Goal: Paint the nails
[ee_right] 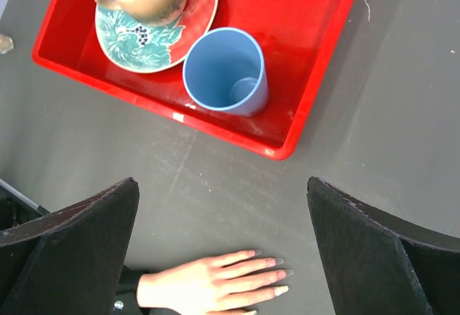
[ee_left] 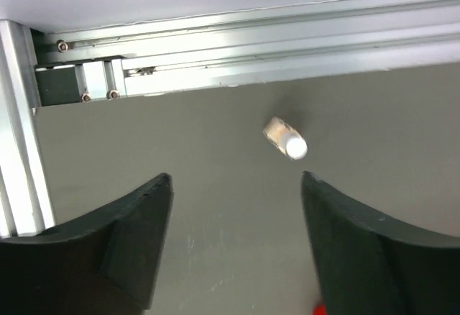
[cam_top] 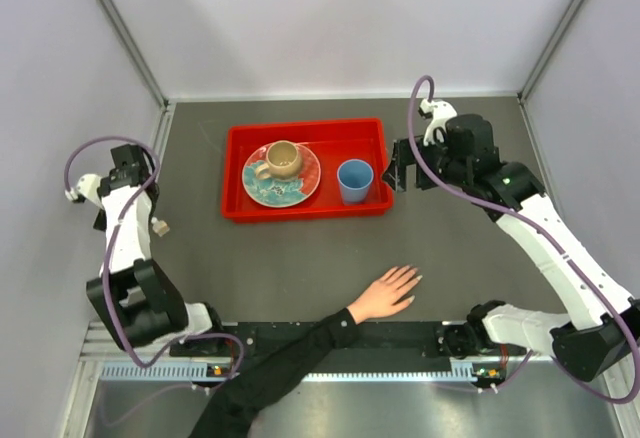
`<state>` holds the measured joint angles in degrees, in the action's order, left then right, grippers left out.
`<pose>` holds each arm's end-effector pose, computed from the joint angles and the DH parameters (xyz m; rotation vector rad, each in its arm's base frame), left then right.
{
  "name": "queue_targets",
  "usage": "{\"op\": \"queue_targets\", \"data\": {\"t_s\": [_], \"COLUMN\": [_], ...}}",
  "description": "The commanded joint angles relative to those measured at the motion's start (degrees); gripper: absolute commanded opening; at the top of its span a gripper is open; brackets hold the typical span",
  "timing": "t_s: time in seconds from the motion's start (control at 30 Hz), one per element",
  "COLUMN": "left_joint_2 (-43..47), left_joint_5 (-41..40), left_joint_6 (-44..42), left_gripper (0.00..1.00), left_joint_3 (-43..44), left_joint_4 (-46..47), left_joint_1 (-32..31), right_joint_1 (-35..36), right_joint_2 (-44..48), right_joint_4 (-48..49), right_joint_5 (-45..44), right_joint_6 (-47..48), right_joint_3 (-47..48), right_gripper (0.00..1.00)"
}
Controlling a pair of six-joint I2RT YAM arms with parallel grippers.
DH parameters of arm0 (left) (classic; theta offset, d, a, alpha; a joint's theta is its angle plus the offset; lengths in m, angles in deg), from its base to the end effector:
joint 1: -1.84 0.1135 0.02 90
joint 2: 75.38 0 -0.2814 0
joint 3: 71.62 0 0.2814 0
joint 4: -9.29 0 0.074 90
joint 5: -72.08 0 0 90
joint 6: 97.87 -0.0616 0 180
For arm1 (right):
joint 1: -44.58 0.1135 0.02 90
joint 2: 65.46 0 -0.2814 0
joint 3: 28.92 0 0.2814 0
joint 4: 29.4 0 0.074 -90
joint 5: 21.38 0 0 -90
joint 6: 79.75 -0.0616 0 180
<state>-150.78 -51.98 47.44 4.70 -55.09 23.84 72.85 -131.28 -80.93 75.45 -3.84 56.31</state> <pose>0.2525 0.1392 0.2785 -1.6892 1.8250 0.5602 0.2472 0.1413 0.3919 -0.3402 2.1525 0.5563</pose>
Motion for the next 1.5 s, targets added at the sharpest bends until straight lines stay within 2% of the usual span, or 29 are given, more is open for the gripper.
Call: {"op": "queue_targets", "data": {"t_s": [0.0,0.07,0.23,0.37,0.43,0.53,0.9,1.17,1.4,1.47], "left_joint_2": [-4.9,-5.9,-10.3,-13.5,-14.1,-14.4,-17.7,-18.3,-17.6,-17.2], "left_joint_5": [1.1,1.9,3.6,3.0,3.4,4.3,5.1,5.1,5.1,5.2], "left_joint_6": [1.5,-1.1,-4.1,-3.4,-3.3,-3.6,-2.9,-2.9,-2.8,-3.3], "left_gripper": [0.7,0.67,0.69,0.69,0.61,0.57,0.54,0.33,0.32,0.29], "left_joint_3": [-0.4,-0.1,1.7,3.0,2.7,2.7,3.2,2.4,1.7,1.3], "left_joint_4": [7.5,10.0,12.1,10.8,11.5,12.3,11.6,12.3,11.9,12.0], "left_joint_1": [1.5,1.6,1.6,1.5,1.6,1.6,1.6,1.5,1.4,1.4], "right_joint_1": [0.8,0.8,0.8,0.8,0.7,0.9,0.8,0.8,0.8,0.8], "right_joint_2": [0.5,0.7,1.7,1.7,1.8,2.0,2.1,2.3,3.1,3.1], "right_joint_4": [0.3,-0.1,0.4,0.3,0.3,0.3,0.7,0.6,0.5,0.8], "right_joint_5": [-0.2,-0.5,-0.9,-0.8,-1.0,-1.5,-0.7,-0.5,-0.8,-0.8], "right_joint_6": [0.1,0.1,-0.2,-0.2,-0.2,0.2,0.1,0.1,0.1,0.0], "right_joint_3": [2.2,1.8,0.3,-0.2,-0.4,-0.8,-1.7,-2.1,-2.9,-3.1], "right_gripper": [0.99,0.99,0.99,0.99,0.99,0.99,0.99,0.99,0.99,0.99]}}
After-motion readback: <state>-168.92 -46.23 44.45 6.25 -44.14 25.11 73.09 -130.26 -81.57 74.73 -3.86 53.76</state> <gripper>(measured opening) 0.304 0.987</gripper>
